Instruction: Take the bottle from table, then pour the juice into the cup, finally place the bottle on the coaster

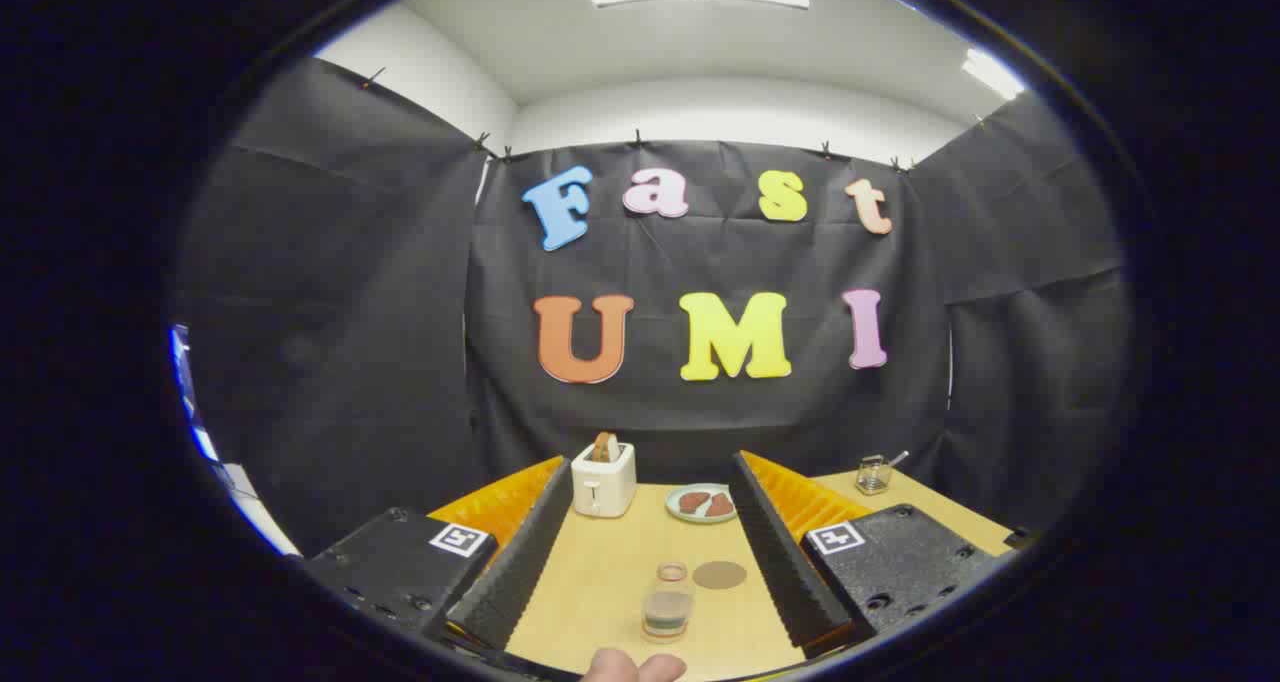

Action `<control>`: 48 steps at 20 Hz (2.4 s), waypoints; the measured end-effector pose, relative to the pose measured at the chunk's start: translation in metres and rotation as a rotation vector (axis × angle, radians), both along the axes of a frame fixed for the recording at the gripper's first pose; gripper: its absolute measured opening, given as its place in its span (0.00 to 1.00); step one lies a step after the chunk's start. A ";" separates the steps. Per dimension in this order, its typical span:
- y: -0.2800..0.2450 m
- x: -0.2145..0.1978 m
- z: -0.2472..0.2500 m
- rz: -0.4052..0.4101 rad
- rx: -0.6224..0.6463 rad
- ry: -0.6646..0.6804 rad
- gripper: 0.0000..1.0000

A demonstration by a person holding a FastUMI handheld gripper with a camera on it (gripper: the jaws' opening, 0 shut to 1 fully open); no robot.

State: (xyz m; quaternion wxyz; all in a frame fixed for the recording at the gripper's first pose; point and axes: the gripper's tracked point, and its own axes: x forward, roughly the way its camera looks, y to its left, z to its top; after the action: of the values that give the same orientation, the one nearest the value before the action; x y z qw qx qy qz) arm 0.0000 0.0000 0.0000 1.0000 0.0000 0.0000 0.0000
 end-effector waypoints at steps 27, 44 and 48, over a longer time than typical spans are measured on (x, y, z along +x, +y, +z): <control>0.019 0.007 -0.010 -0.017 0.019 0.027 1.00; 0.009 0.010 -0.164 -0.100 0.029 0.050 1.00; -0.013 0.018 -0.210 -0.154 0.018 0.079 1.00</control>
State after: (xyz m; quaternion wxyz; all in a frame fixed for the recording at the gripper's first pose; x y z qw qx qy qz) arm 0.0182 -0.0133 -0.2096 0.9962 0.0088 0.0396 -0.0769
